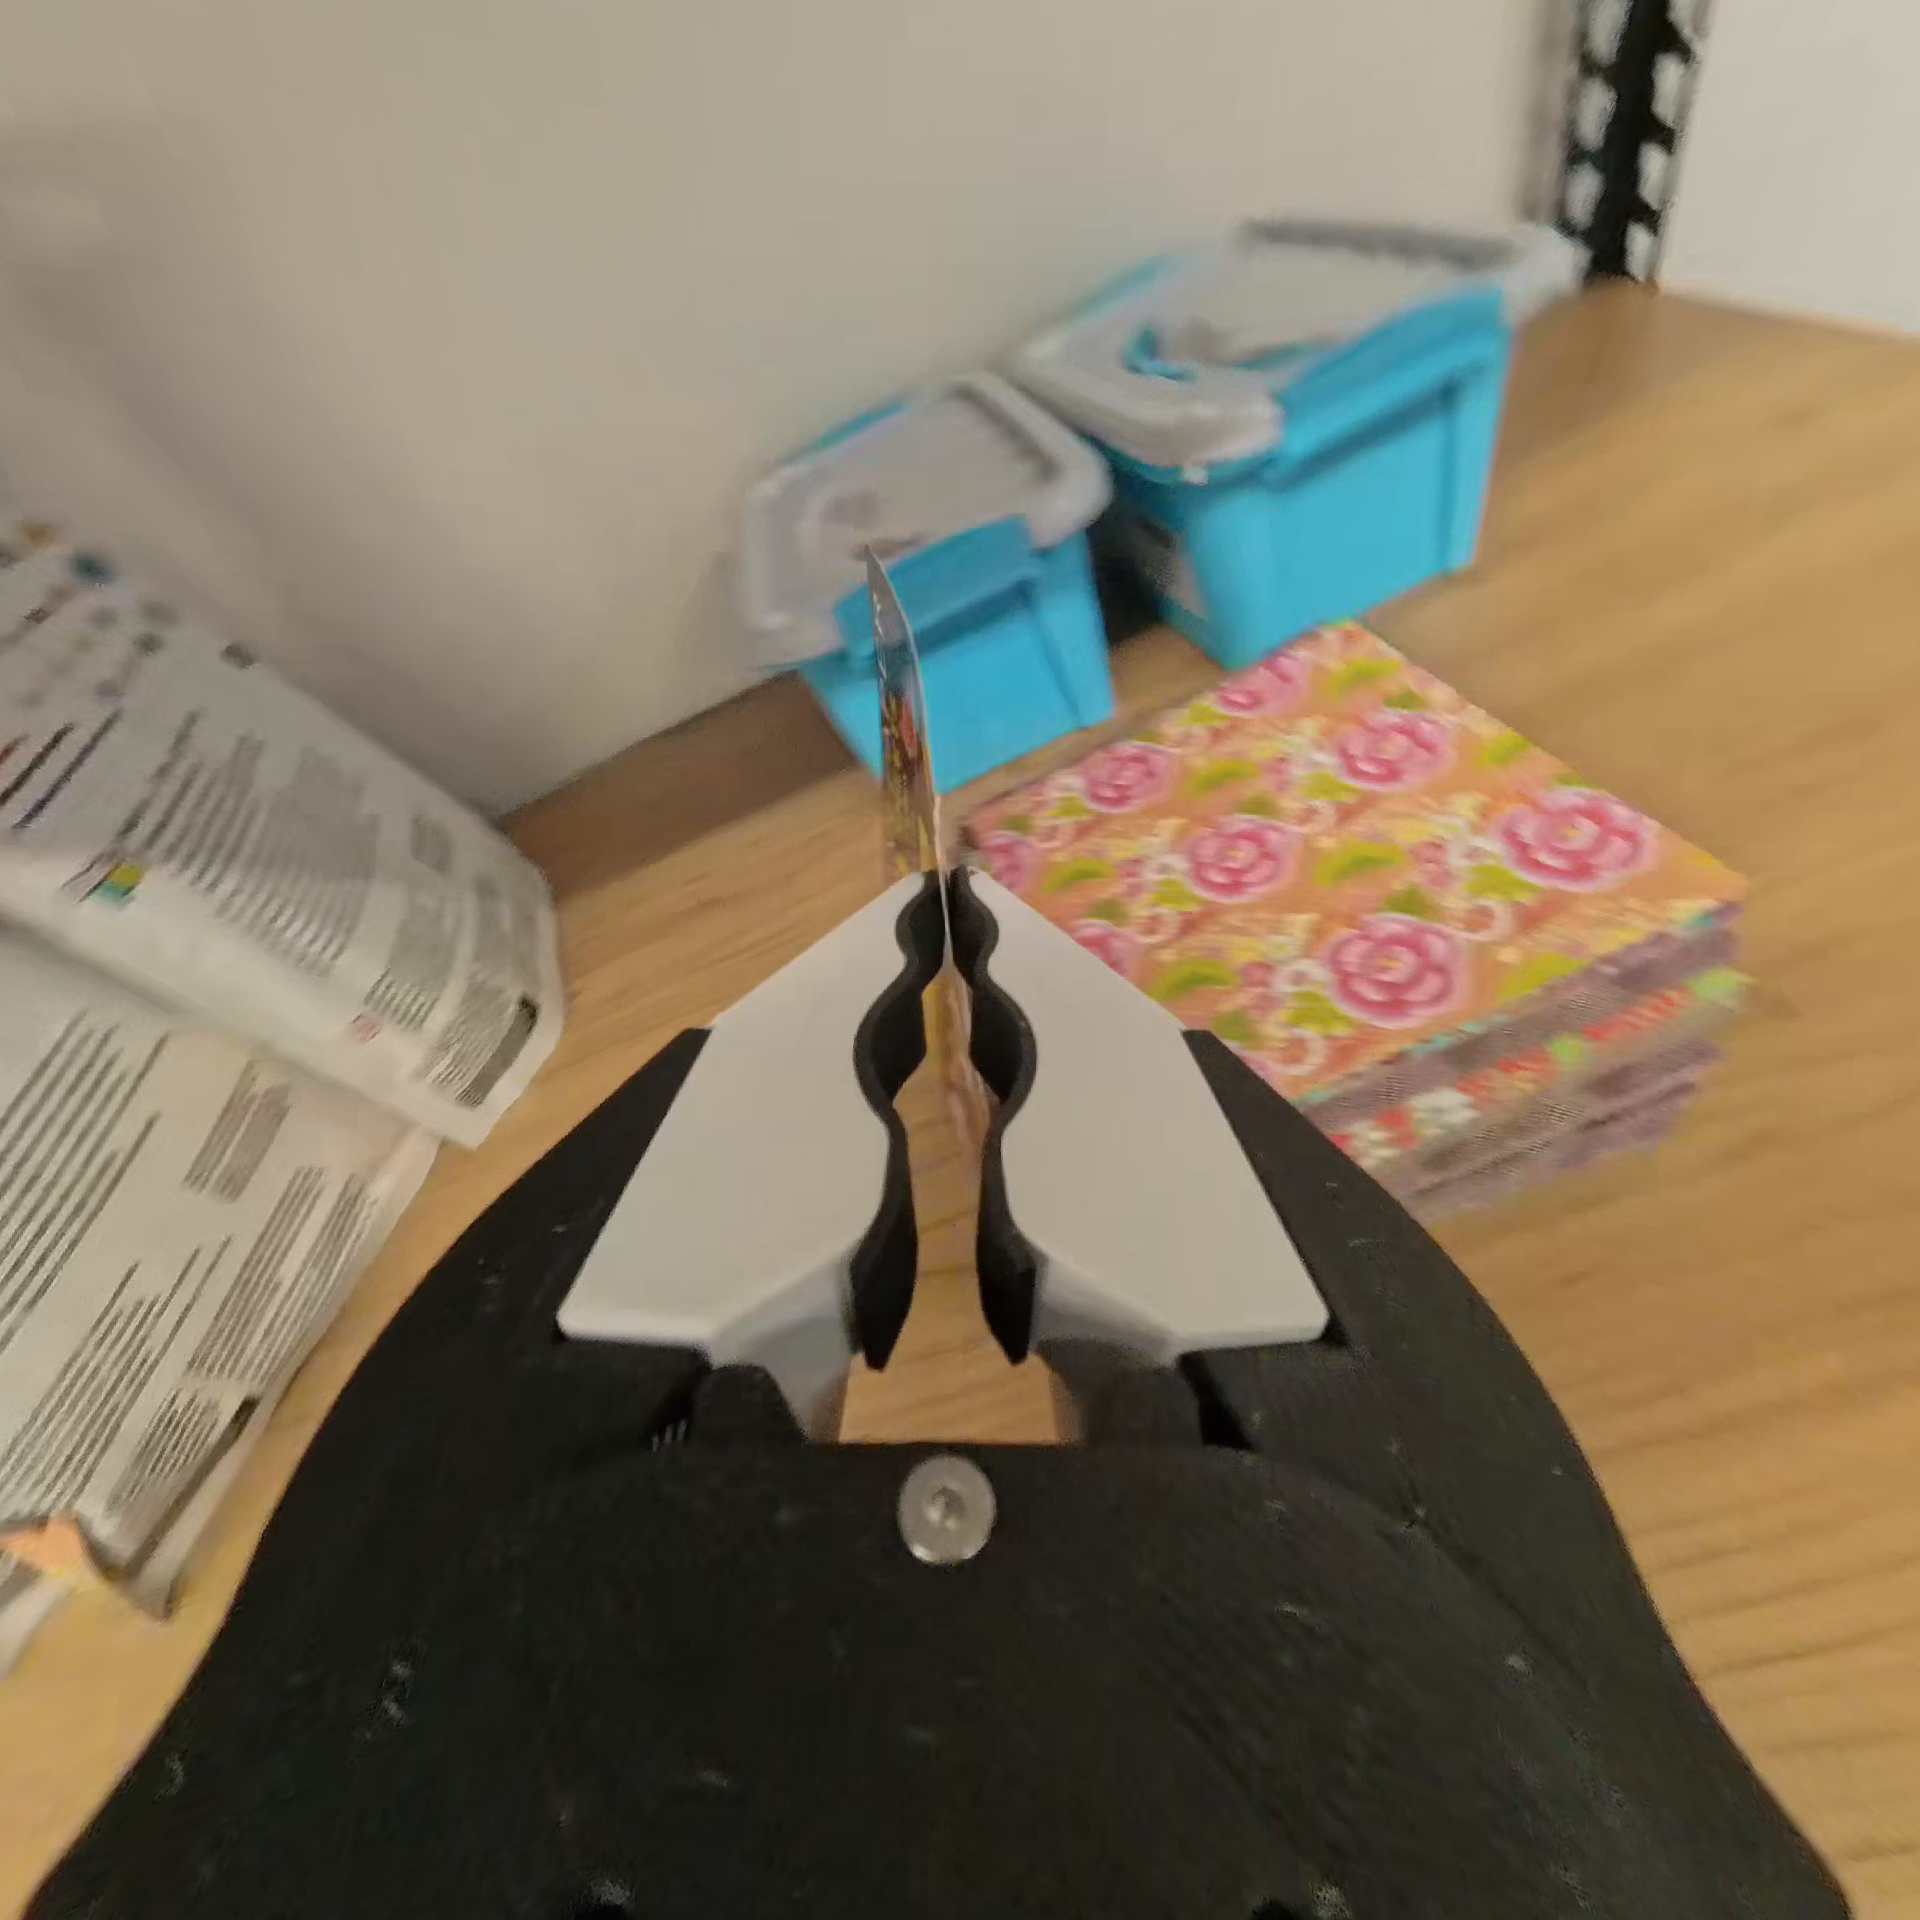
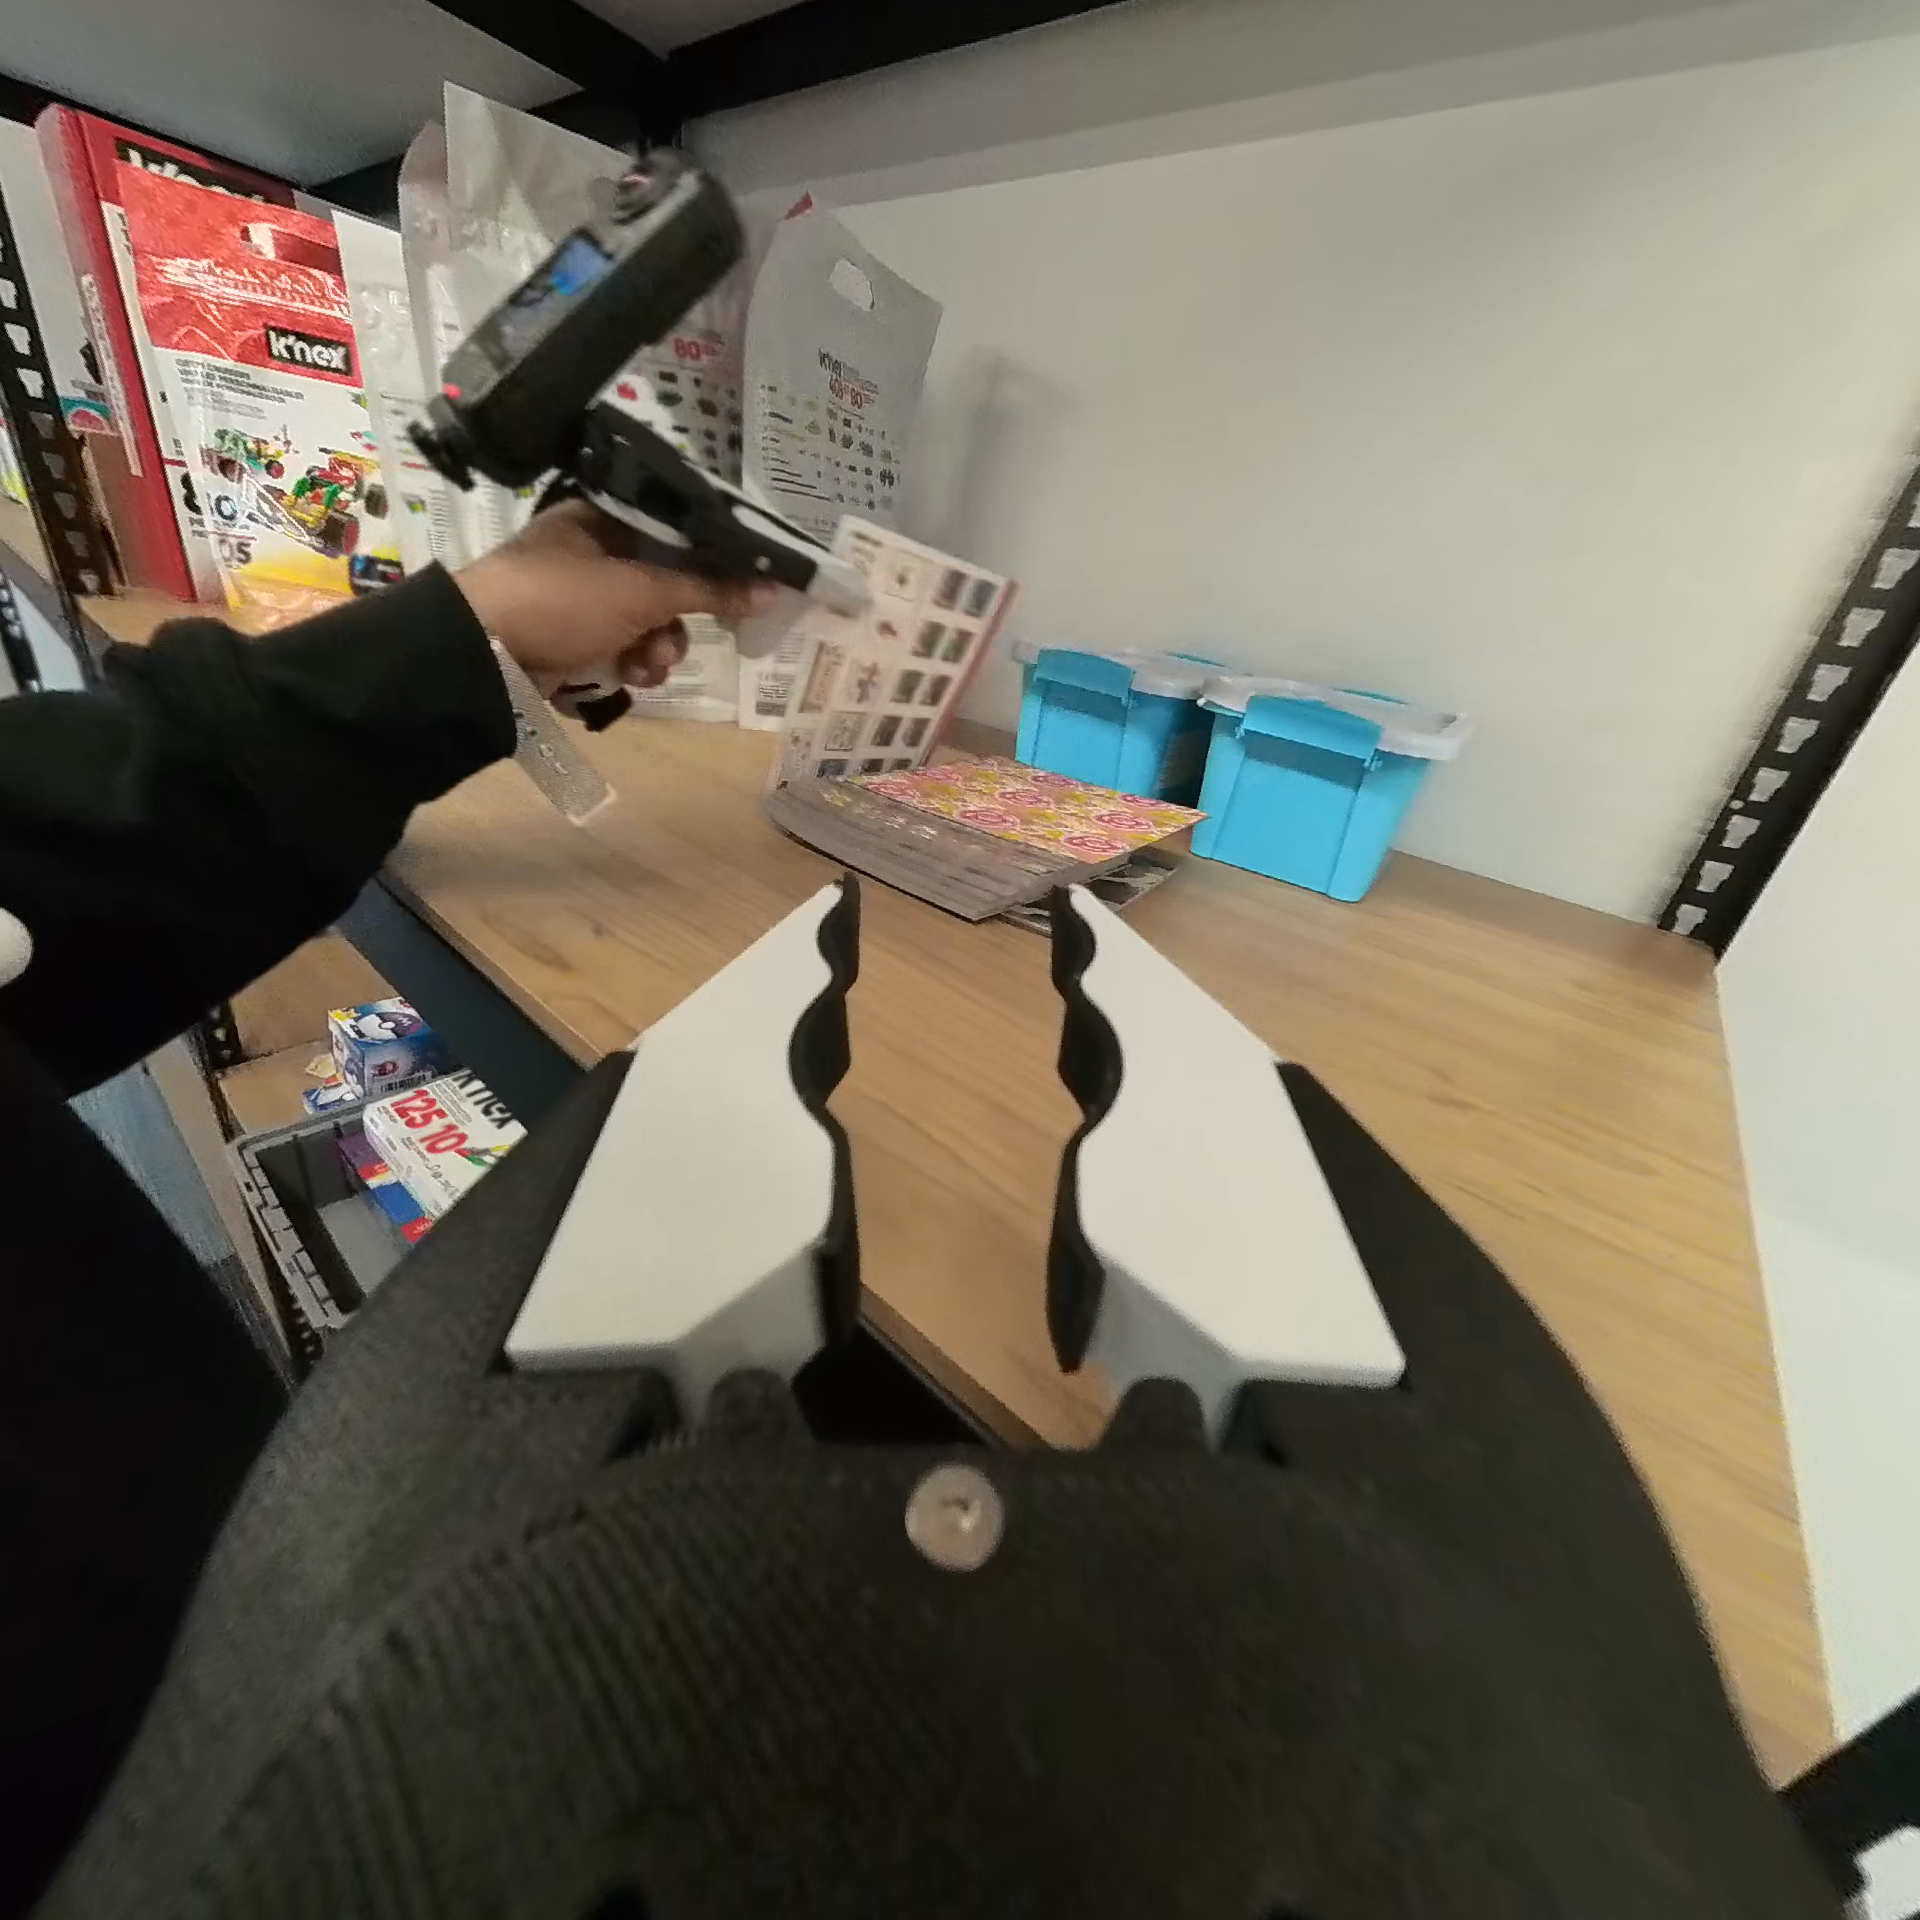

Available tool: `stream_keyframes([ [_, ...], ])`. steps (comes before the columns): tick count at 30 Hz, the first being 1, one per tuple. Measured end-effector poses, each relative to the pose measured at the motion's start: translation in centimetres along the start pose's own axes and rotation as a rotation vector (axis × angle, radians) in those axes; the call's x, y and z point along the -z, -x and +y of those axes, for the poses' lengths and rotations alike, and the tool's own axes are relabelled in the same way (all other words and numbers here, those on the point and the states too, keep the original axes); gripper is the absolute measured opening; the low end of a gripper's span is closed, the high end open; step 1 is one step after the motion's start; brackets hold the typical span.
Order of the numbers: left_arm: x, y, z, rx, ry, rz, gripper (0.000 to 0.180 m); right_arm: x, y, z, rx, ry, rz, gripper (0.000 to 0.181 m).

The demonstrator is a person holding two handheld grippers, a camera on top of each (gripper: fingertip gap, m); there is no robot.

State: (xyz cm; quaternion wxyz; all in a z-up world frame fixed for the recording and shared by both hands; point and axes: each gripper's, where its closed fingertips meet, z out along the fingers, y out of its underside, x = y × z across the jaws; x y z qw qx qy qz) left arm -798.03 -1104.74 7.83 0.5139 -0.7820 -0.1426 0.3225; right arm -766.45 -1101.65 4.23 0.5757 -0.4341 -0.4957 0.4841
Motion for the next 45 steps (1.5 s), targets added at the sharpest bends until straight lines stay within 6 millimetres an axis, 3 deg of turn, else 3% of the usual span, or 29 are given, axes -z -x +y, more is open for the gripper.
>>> stream_keyframes([
  [3, 1.2, 4.9, 2.3, 0.071, 0.012, -0.121, 0.0, -0.2, 0.2, 0.4, 0.007, 0.018, -0.011, 0.036],
  [5, 1.5, 6.2, 4.1, 0.103, 0.046, -0.138, 0.0, -0.2, 0.3, 0.6, 0.014, 0.026, -0.015, 0.036],
  [7, 1.7, 5.9, 4.0, 0.138, 0.028, -0.109, 0.0, -0.4, 0.5, 0.6, 0.005, 0.027, -0.028, 0.036],
  [11, 1.2, 2.8, 1.9, 0.113, -0.002, -0.011, 0.0, -0.6, 1.0, 0.3, 0.008, 0.019, -0.053, 0.036],
  [14, 0.0, -1.2, 0.8, 0.02, 0.006, 0.073, 0.0, -0.6, 1.3, 0.5, 0.025, 0.026, -0.061, 0.036],
  [18, -1.9, -6.4, 2.0, -0.175, 0.085, 0.118, 0.0, -0.2, 1.1, 0.9, 0.031, 0.039, -0.053, 0.036],
  [21, -2.4, -7.2, 2.7, -0.254, 0.09, 0.086, 0.0, 0.3, 0.5, 0.9, 0.025, 0.041, -0.033, 0.036],
  [24, -1.7, -5.4, 1.5, -0.186, 0.039, 0.051, 0.0, 0.6, -0.1, 1.1, 0.009, 0.041, -0.016, 0.036],
  [27, -0.5, -1.8, 0.8, -0.05, -0.006, 0.004, 0.0, 0.7, -0.3, 1.0, -0.001, 0.037, -0.012, 0.036],
  [30, 0.5, 1.6, 1.3, 0.058, -0.013, -0.038, 0.0, 0.5, -0.1, 1.1, 0.0, 0.038, -0.02, 0.036],
  [33, 1.0, 2.7, 1.6, 0.11, -0.028, -0.016, 0.0, -0.3, 0.6, 1.4, -0.024, 0.049, -0.055, 0.037],
  [39, 0.4, 0.0, 1.0, 0.079, -0.027, 0.087, 0.0, -2.5, 1.9, 1.2, -0.062, 0.071, -0.12, 0.041],
  [42, -0.4, -4.1, 0.8, 0.029, -0.004, 0.233, 0.0, -4.0, 1.5, 1.1, -0.084, 0.098, -0.114, 0.046],
  [43, -0.7, -6.0, 1.4, 0.0, 0.032, 0.312, 0.008, -4.6, 1.2, 1.0, -0.101, 0.11, -0.108, 0.051],
  [45, -0.8, -8.4, 2.1, -0.039, 0.085, 0.437, 0.026, -5.9, -1.0, 0.5, -0.148, 0.122, -0.013, 0.076],
])
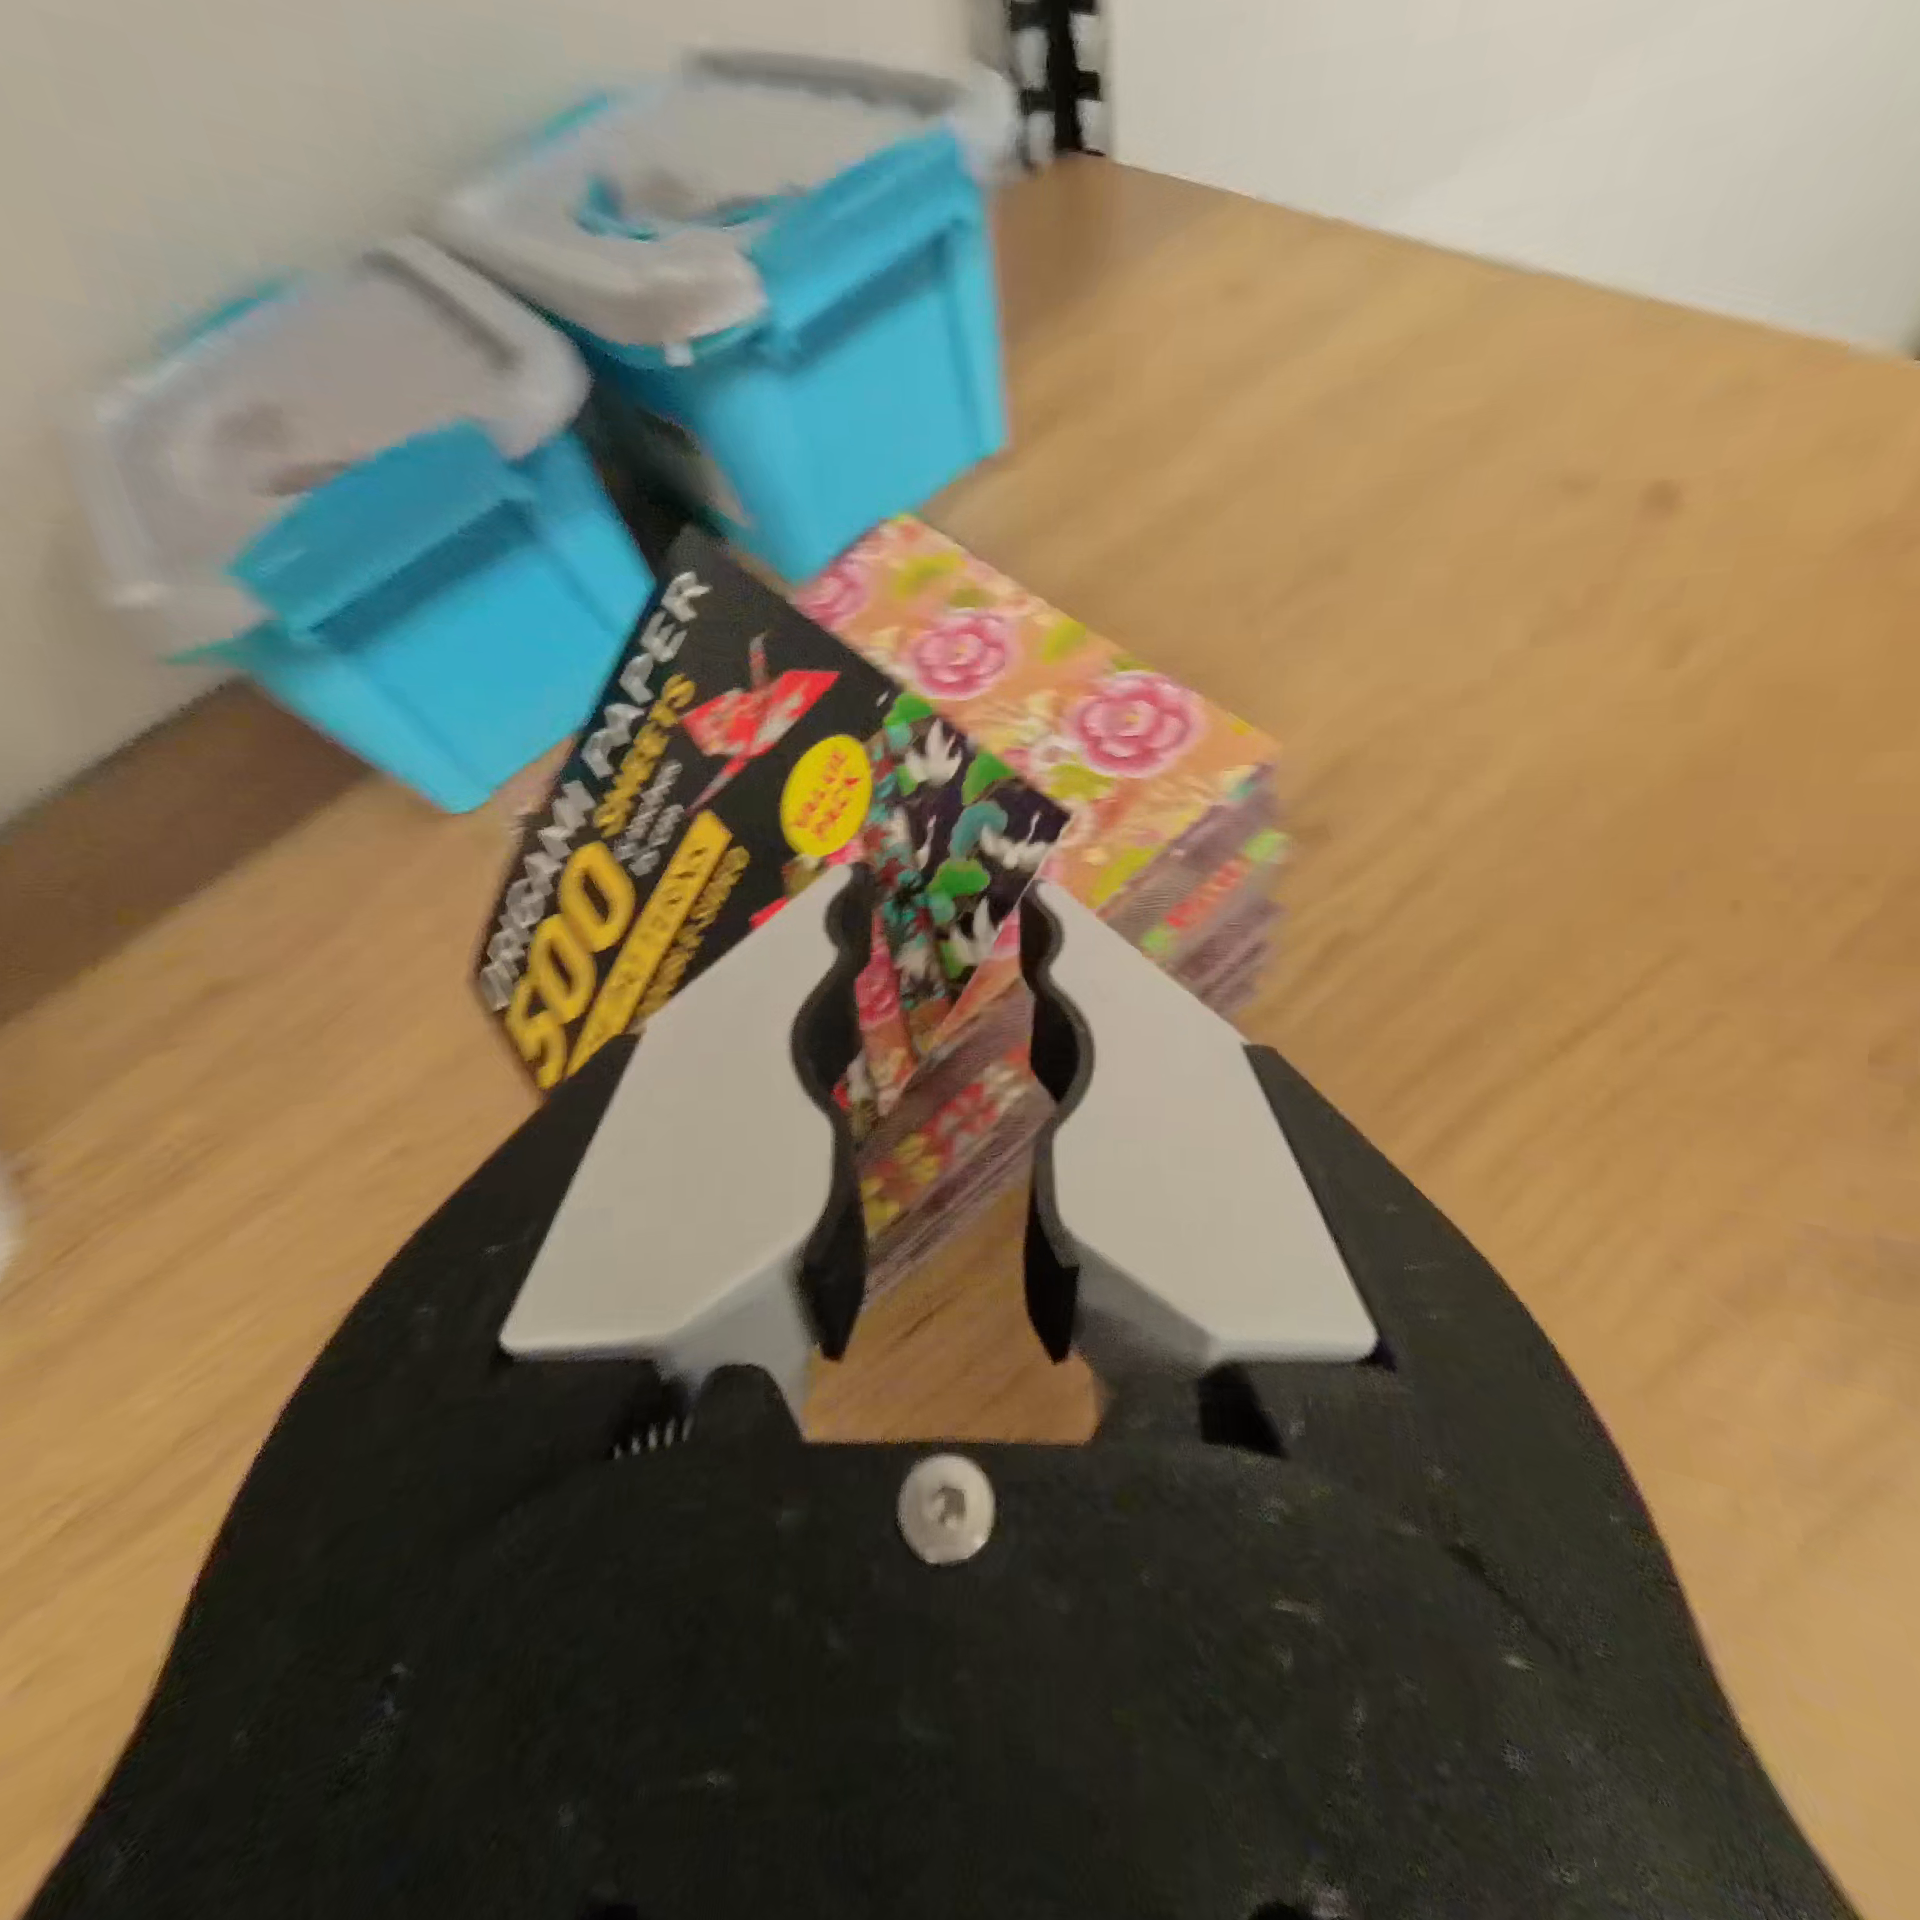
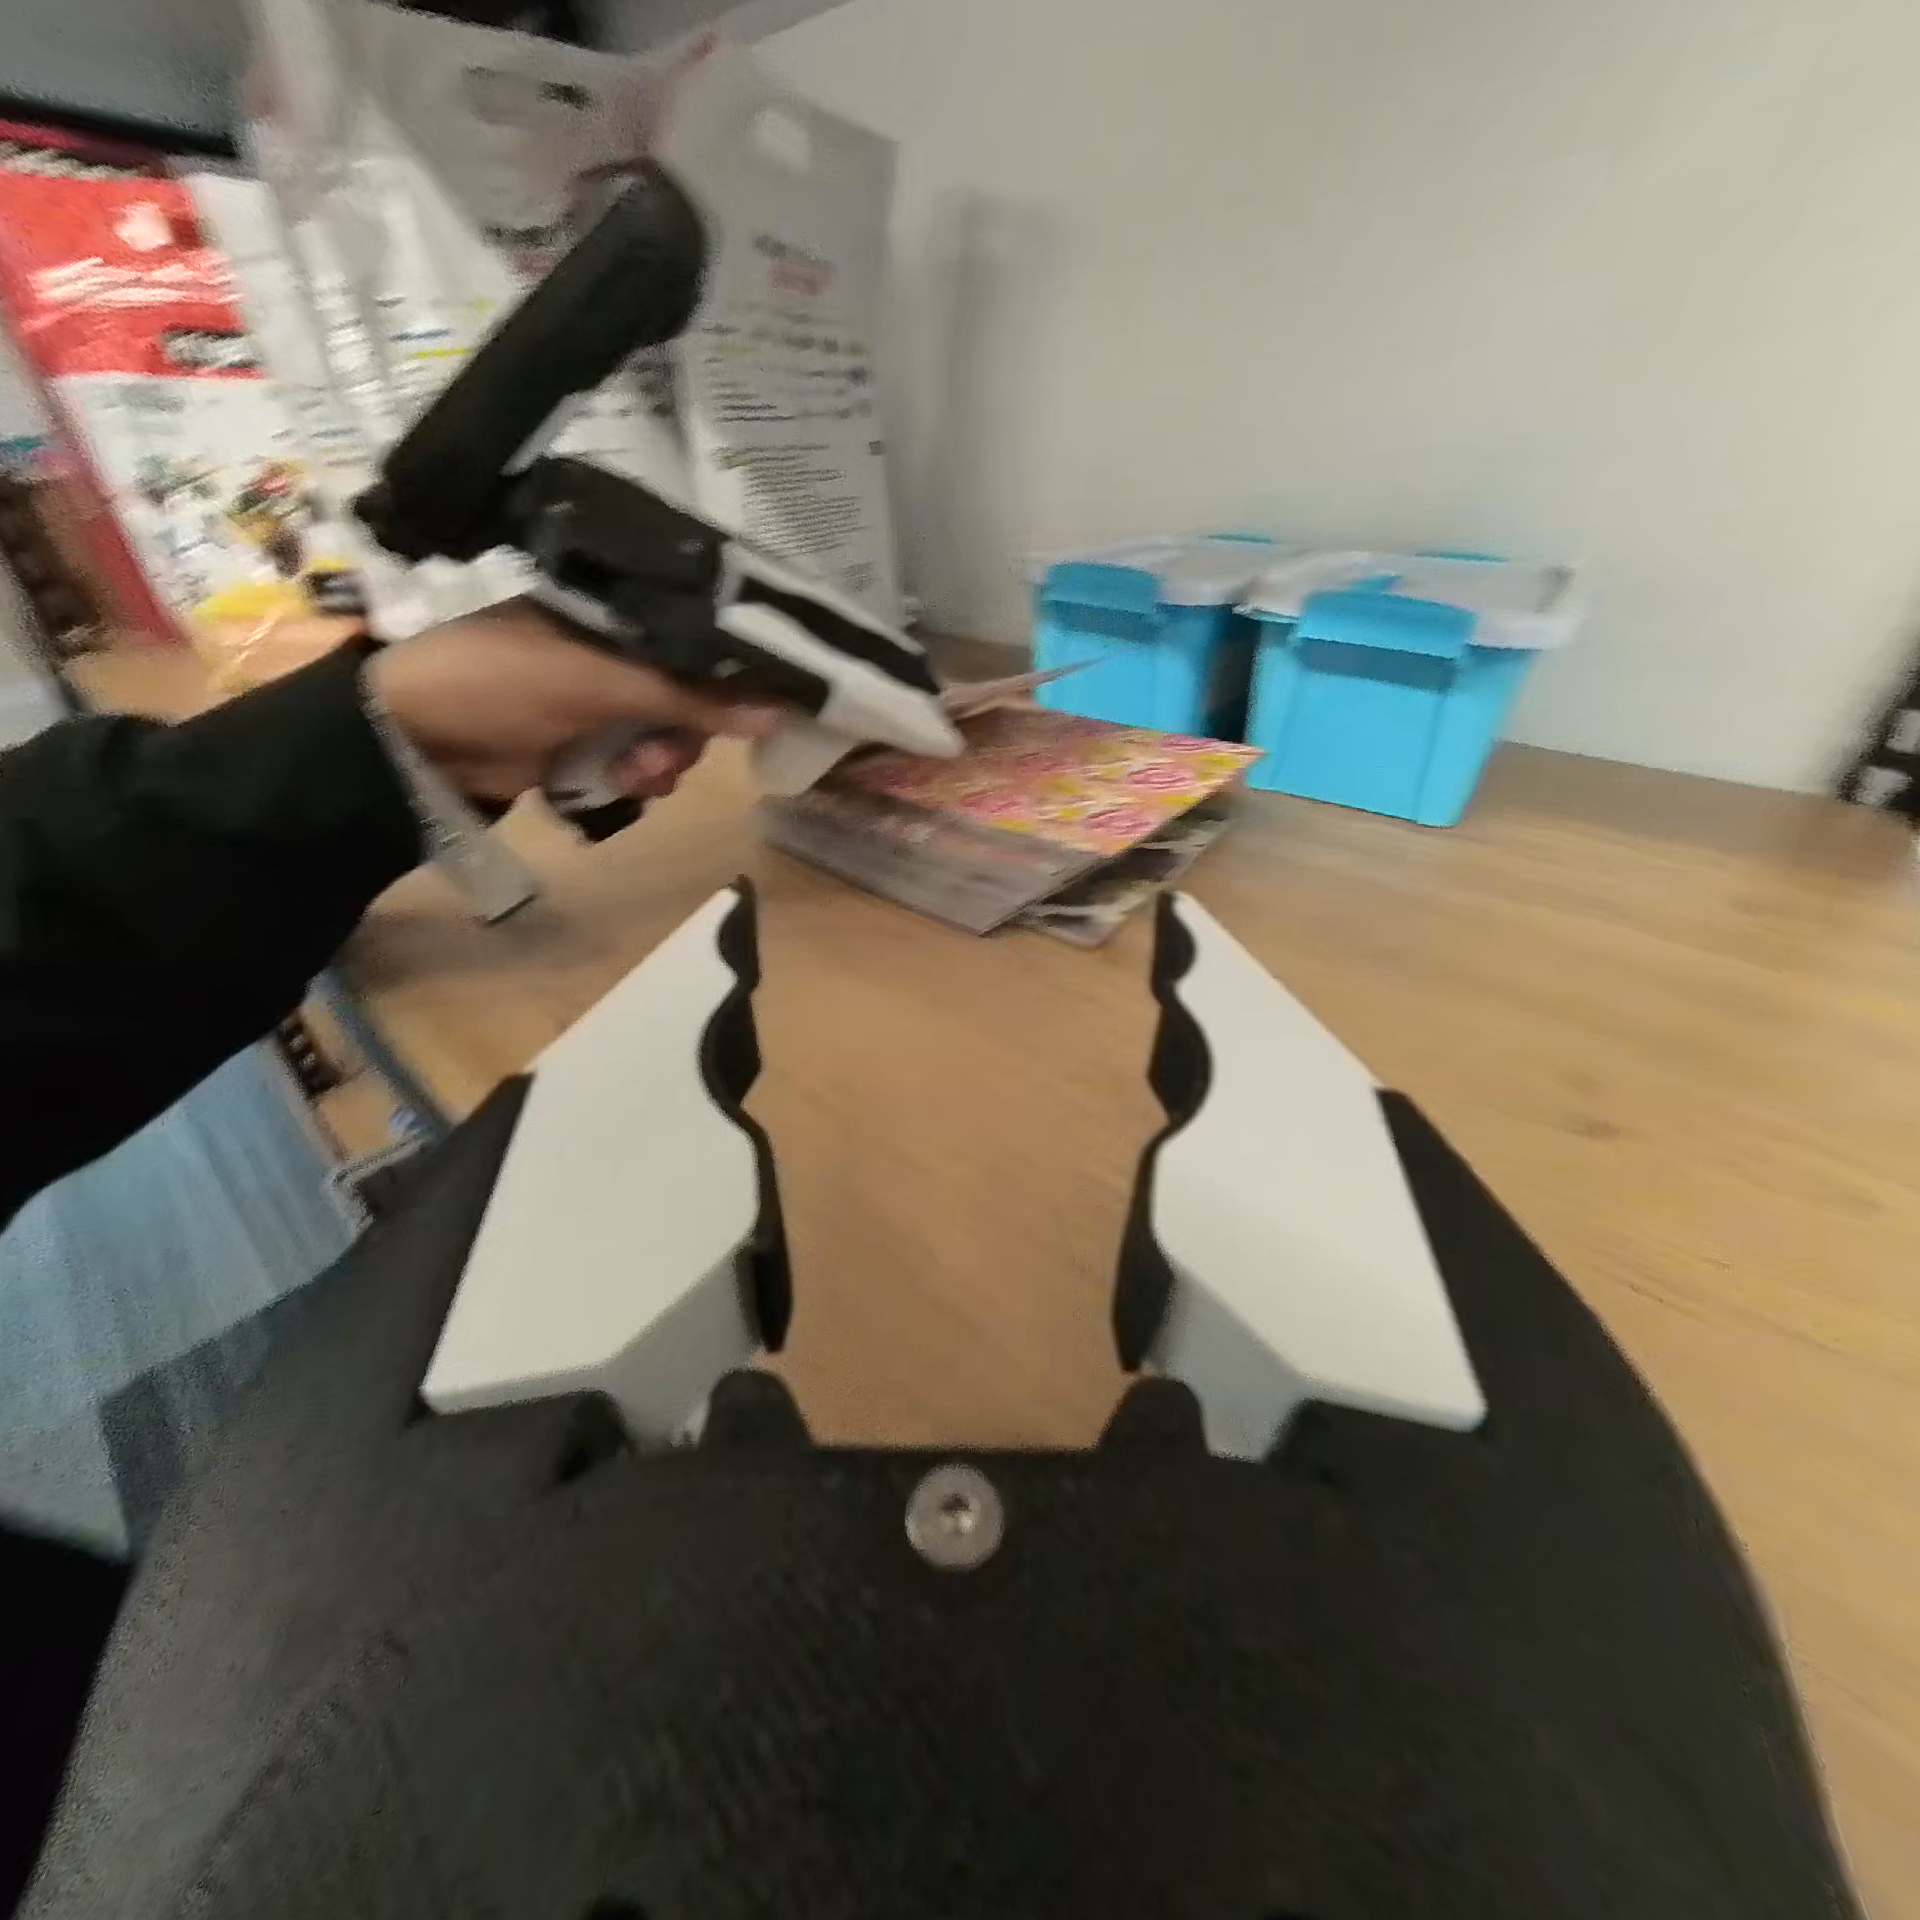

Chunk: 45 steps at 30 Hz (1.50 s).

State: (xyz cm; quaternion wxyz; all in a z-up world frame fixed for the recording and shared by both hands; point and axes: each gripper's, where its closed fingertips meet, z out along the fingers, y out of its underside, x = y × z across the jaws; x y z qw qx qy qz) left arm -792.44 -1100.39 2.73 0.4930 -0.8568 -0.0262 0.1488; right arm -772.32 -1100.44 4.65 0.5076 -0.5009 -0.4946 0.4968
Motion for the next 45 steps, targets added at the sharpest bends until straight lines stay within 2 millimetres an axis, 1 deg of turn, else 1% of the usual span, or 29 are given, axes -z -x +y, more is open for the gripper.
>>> stream_keyframes([
  [2, 0.5, -1.3, -1.5, 0.002, -0.049, 0.114, 0.039, -1.2, -2.1, -1.1, -0.065, 0.004, 0.053, 0.094],
  [3, 1.2, -1.4, -2.9, 0.013, -0.093, 0.159, 0.045, -2.0, -3.1, -1.8, -0.107, 0.009, 0.07, 0.1],
  [5, 3.2, -0.7, -6.3, 0.045, -0.198, 0.242, 0.051, -4.1, -4.9, -3.1, -0.2, 0.023, 0.063, 0.107],
  [6, 4.1, 0.1, -8.2, 0.068, -0.253, 0.271, 0.051, -5.3, -5.7, -4.0, -0.24, 0.023, 0.057, 0.111],
  [8, 5.4, 2.5, -11.8, 0.104, -0.34, 0.281, 0.042, -8.2, -8.0, -6.2, -0.302, -0.007, 0.061, 0.112],
  [9, 5.5, 4.0, -13.4, 0.103, -0.364, 0.254, 0.038, -9.9, -9.8, -7.3, -0.333, -0.027, 0.08, 0.108],
  [10, 5.1, 5.4, -14.7, 0.083, -0.377, 0.216, 0.036, -11.7, -11.8, -8.2, -0.37, -0.042, 0.098, 0.098],
  [11, 4.1, 6.7, -15.7, 0.052, -0.375, 0.172, 0.032, -13.6, -14.2, -8.7, -0.386, -0.04, 0.126, 0.087],
  [12, 2.5, 7.9, -16.2, 0.013, -0.351, 0.132, 0.027, -15.9, -16.7, -8.8, -0.378, -0.006, 0.166, 0.076],
  [13, 0.5, 8.8, -16.4, -0.034, -0.302, 0.102, 0.022, -18.2, -18.4, -8.5, -0.369, 0.056, 0.172, 0.065],
  [14, -1.9, 9.7, -16.1, -0.069, -0.233, 0.074, 0.017, -20.5, -19.7, -7.9, -0.358, 0.134, 0.172, 0.06],
  [15, -4.4, 10.1, -15.4, -0.101, -0.156, 0.072, 0.016, -22.5, -20.4, -7.5, -0.338, 0.21, 0.156, 0.056],
  [16, -6.6, 10.0, -14.5, -0.136, -0.071, 0.096, 0.01, -24.3, -20.9, -7.2, -0.328, 0.266, 0.138, 0.063],
  [17, -8.5, 9.8, -13.6, -0.156, 0.0, 0.124, 0.007, -26.1, -21.0, -7.5, -0.338, 0.288, 0.1, 0.072],
  [18, -10.0, 9.6, -13.1, -0.162, 0.042, 0.145, 0.007, -27.8, -21.0, -7.9, -0.378, 0.297, 0.053, 0.079],
  [20, -12.3, 9.7, -13.0, -0.155, 0.062, 0.147, 0.003, -30.8, -21.4, -7.9, -0.487, 0.351, -0.034, 0.093],
  [21, -13.0, 10.0, -12.8, -0.143, 0.075, 0.145, 0.001, -32.1, -21.6, -7.3, -0.527, 0.406, -0.063, 0.099],
  [23, -14.4, 10.0, -12.3, -0.108, 0.124, 0.159, 0.0, -34.0, -21.7, -5.8, -0.584, 0.531, -0.108, 0.101],
  [26, -16.0, 10.3, -10.7, -0.11, 0.219, 0.144, 0.0, -35.9, -20.7, -4.4, -0.686, 0.681, -0.201, 0.095],
  [28, -16.8, 11.0, -10.3, -0.13, 0.232, 0.097, 0.0, -36.6, -20.4, -3.1, -0.672, 0.768, -0.21, 0.094],
  [30, -17.3, 11.6, -9.8, -0.12, 0.253, 0.07, 0.0, -37.1, -20.3, -2.1, -0.639, 0.83, -0.212, 0.084],
  [32, -17.6, 11.4, -9.1, -0.074, 0.281, 0.1, 0.0, -37.8, -19.9, -2.2, -0.661, 0.836, -0.247, 0.084],
  [34, -17.4, 11.4, -9.2, -0.032, 0.265, 0.102, 0.0, -38.0, -19.9, -2.0, -0.65, 0.865, -0.261, 0.079],
  [36, -17.1, 11.4, -9.8, -0.023, 0.225, 0.087, 0.0, -37.9, -19.9, -2.1, -0.663, 0.89, -0.301, 0.079],
  [38, -17.0, 10.8, -10.7, 0.002, 0.183, 0.099, 0.0, -37.8, -19.9, -2.4, -0.711, 0.89, -0.357, 0.082],
  [39, -17.1, 10.4, -10.8, 0.015, 0.181, 0.107, 0.0, -37.8, -19.8, -2.7, -0.751, 0.876, -0.393, 0.087],
  [40, -17.3, 10.3, -10.9, 0.017, 0.181, 0.096, 0.0, -37.7, -19.9, -2.9, -0.79, 0.861, -0.425, 0.087],
  [42, -17.8, 9.4, -10.3, 0.008, 0.237, 0.102, 0.001, -37.6, -20.1, -3.7, -0.871, 0.805, -0.497, 0.087],
  [45, -18.3, 9.5, -10.6, -0.016, 0.23, 0.046, 0.0, -37.2, -21.0, -5.1, -0.964, 0.718, -0.592, 0.086],
])
